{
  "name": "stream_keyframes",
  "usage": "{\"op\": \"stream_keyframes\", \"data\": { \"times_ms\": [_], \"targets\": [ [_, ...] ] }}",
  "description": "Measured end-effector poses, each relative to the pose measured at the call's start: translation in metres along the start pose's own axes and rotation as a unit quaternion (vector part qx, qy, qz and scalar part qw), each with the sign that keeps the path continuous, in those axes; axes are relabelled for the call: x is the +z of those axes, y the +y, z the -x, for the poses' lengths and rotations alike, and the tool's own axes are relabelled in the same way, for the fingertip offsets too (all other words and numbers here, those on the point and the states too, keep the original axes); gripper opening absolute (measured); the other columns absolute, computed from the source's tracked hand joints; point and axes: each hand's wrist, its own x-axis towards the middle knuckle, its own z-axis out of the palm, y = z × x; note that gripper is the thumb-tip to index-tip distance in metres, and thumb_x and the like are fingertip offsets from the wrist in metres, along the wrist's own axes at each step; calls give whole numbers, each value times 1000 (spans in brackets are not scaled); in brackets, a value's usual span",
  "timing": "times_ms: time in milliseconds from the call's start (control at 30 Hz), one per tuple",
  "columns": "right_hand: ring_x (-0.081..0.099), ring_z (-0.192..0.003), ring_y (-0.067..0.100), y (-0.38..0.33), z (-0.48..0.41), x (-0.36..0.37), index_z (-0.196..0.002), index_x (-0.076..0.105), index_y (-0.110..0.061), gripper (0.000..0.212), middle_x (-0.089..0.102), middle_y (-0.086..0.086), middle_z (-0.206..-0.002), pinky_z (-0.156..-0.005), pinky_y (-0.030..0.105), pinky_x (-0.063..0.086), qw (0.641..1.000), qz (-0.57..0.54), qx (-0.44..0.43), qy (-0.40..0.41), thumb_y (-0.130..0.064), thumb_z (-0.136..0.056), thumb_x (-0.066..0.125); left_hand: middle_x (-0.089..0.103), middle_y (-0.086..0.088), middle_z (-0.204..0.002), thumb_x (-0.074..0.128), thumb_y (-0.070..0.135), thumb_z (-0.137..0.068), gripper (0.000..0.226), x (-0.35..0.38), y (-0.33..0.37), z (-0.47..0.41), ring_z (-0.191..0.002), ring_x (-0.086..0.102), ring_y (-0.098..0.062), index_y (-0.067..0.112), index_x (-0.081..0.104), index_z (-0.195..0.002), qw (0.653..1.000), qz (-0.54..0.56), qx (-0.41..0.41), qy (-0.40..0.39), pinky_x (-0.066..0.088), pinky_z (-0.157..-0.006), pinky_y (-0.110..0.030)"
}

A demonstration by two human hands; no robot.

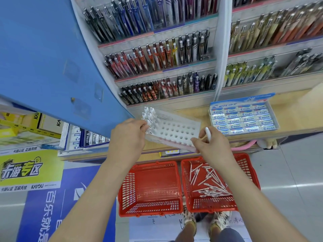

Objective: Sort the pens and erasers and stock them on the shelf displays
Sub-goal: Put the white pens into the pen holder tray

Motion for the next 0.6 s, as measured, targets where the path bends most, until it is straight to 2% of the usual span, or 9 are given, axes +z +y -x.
{"op": "stream_keyframes", "data": {
  "times_ms": [133,333,467,533,600],
  "targets": [
    [54,-57,19,-3,-1,-2,-83,50,-12,21,63,9,-67,-54,28,39,1000,15,-17,6,-22,-82,68,72,-4,-80,63,30,-87,16,0,2,-4,-79,65,-28,17,71,-90,999,1,-38,14,51,-74,-42],
    [58,-61,23,-1,-1,-2,-81,49,-15,22,64,10,-68,-53,28,40,1000,16,-16,-1,-24,-82,69,71,-3,-81,64,33,-84,14,4,6,-10,-83,62,-25,20,72,-84,998,-50,-47,-8,50,-69,-36],
    [57,-59,21,-6,-1,-3,-78,53,-10,23,63,6,-64,-55,30,42,1000,-1,-2,-6,-28,-84,66,71,-1,-80,64,31,-83,12,0,9,-16,-82,63,-25,21,70,-81,994,-70,-70,-36,50,-68,-34],
    [53,-56,25,-8,-1,-9,-71,54,-4,27,62,8,-60,-57,33,41,999,-28,18,17,-24,-88,58,71,0,-83,65,32,-83,13,-6,13,-17,-83,64,-25,21,71,-83,993,-76,-71,-50,49,-69,-33],
    [45,-49,23,-16,-1,-20,-65,52,0,29,54,11,-56,-50,30,36,986,-145,72,42,-16,-89,49,72,1,-86,61,38,-86,19,-15,20,-13,-86,64,-25,22,70,-92,994,-75,-67,-45,48,-72,-33]
  ]
}}
